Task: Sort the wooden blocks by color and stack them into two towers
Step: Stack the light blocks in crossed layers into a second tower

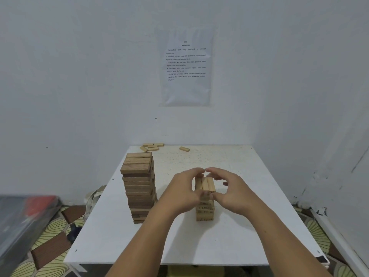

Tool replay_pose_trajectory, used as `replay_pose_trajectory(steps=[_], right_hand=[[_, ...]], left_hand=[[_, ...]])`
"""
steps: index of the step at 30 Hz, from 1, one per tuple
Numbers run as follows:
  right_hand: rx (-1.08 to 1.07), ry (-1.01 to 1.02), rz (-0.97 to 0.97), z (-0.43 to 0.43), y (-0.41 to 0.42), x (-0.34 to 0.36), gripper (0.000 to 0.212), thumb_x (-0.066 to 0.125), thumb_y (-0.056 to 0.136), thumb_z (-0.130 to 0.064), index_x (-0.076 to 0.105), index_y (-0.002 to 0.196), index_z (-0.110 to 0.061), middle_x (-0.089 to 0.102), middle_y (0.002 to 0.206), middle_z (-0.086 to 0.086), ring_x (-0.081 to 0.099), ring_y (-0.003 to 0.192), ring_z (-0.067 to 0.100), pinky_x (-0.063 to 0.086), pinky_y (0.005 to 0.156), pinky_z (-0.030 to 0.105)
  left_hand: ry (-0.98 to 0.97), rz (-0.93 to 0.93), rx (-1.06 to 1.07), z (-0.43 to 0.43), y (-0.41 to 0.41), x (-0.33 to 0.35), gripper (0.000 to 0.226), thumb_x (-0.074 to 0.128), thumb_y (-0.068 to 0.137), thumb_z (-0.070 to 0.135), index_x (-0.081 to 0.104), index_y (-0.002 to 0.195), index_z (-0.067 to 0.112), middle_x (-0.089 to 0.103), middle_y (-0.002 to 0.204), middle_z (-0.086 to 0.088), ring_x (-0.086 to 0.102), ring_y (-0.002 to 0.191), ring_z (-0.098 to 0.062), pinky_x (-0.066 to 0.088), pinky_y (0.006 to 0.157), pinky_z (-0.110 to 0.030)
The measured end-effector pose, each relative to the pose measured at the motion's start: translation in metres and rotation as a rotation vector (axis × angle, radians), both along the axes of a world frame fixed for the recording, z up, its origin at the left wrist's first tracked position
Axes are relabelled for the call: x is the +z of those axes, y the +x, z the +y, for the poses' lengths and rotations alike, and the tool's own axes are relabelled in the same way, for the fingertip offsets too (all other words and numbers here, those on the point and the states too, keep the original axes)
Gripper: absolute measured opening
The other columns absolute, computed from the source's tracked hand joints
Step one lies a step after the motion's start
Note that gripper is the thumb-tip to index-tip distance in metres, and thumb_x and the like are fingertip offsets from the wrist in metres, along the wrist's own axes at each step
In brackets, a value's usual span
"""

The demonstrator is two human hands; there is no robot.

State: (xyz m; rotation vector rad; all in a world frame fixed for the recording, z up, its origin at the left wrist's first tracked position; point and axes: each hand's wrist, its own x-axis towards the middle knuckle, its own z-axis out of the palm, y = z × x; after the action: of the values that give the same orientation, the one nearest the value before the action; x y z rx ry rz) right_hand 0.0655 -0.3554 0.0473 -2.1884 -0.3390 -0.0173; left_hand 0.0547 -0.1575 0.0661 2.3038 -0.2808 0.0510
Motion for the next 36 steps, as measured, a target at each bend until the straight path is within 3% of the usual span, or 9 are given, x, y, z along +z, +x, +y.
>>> replay_pose_trajectory(steps=[5, 9, 31, 36], right_hand=[[-0.013, 0.050, 0.012, 0.002, -0.001, 0.000, 0.068, 0.079, 0.080, -0.007, 0.055, 0.135, -0.041, 0.064, 0.120, -0.022, 0.052, 0.121, -0.007, 0.040, 0.106, 0.023], [-0.019, 0.080, 0.018, 0.002, -0.002, -0.002, 0.070, 0.081, 0.079, -0.008, 0.055, 0.135, -0.042, 0.064, 0.121, -0.021, 0.053, 0.122, -0.007, 0.042, 0.107, 0.025], [-0.042, 0.134, 0.103, 0.003, -0.003, 0.008, 0.072, 0.082, 0.073, 0.003, 0.060, 0.128, -0.038, 0.068, 0.116, -0.015, 0.062, 0.104, -0.006, 0.051, 0.102, 0.029], [-0.032, 0.113, 0.118, 0.003, -0.005, 0.009, 0.074, 0.084, 0.074, -0.003, 0.058, 0.130, -0.043, 0.064, 0.123, -0.018, 0.059, 0.115, -0.004, 0.050, 0.104, 0.028]], left_hand=[[-0.022, 0.027, -0.012, 0.001, 0.001, 0.001, 0.067, 0.075, 0.091, 0.023, 0.046, 0.149, 0.038, 0.059, 0.137, 0.018, 0.052, 0.115, -0.003, 0.038, 0.069, 0.001], [-0.045, 0.036, -0.010, 0.001, 0.000, -0.001, 0.074, 0.077, 0.089, 0.026, 0.039, 0.152, 0.041, 0.056, 0.141, 0.020, 0.049, 0.120, -0.002, 0.034, 0.079, -0.005], [-0.025, 0.080, 0.003, -0.001, -0.003, 0.004, 0.066, 0.072, 0.093, 0.020, 0.043, 0.150, 0.038, 0.057, 0.138, 0.014, 0.050, 0.114, -0.004, 0.035, 0.066, 0.001], [-0.019, 0.079, -0.001, -0.001, -0.003, 0.005, 0.069, 0.074, 0.091, 0.022, 0.043, 0.150, 0.038, 0.056, 0.143, 0.014, 0.050, 0.121, -0.006, 0.034, 0.077, -0.003]])
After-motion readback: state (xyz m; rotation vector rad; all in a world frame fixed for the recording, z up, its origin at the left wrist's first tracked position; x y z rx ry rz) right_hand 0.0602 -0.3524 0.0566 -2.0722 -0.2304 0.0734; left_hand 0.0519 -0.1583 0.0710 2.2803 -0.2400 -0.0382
